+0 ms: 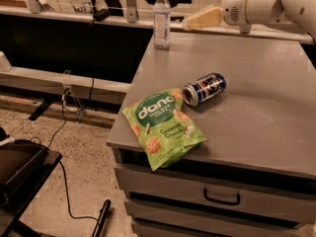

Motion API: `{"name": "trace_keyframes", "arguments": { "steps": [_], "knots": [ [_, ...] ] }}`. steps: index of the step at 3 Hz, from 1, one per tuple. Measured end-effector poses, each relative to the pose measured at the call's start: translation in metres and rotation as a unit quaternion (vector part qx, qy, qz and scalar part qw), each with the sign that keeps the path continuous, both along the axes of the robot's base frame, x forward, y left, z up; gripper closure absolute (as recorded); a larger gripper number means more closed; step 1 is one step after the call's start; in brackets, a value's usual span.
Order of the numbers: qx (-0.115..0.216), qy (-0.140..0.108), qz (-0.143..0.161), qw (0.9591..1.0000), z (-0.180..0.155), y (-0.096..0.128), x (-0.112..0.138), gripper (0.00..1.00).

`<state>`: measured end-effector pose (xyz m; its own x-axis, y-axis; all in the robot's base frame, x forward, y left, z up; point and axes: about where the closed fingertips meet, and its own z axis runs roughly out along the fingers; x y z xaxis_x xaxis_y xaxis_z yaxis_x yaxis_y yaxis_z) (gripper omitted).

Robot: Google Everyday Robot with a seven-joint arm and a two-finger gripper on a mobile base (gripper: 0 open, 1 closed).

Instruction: Move blue plastic bottle near green rice chip bag

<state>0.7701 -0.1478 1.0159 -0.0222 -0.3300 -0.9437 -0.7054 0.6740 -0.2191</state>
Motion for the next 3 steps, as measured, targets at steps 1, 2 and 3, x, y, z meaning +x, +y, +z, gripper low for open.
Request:
{"name": "trace_keyframes", "arguments": {
  "steps": [1,2,3],
  "knots": [
    [0.043,-0.019,-0.032,0.9984,0.001,0.015,0.022,0.0],
    [0.067,-0.036,-0.035,0.9964,-0.003,0.026,0.041,0.0],
    [0.052,-0.06,-0.025,0.9965,-0.007,0.037,0.06,0.0]
  ]
}}
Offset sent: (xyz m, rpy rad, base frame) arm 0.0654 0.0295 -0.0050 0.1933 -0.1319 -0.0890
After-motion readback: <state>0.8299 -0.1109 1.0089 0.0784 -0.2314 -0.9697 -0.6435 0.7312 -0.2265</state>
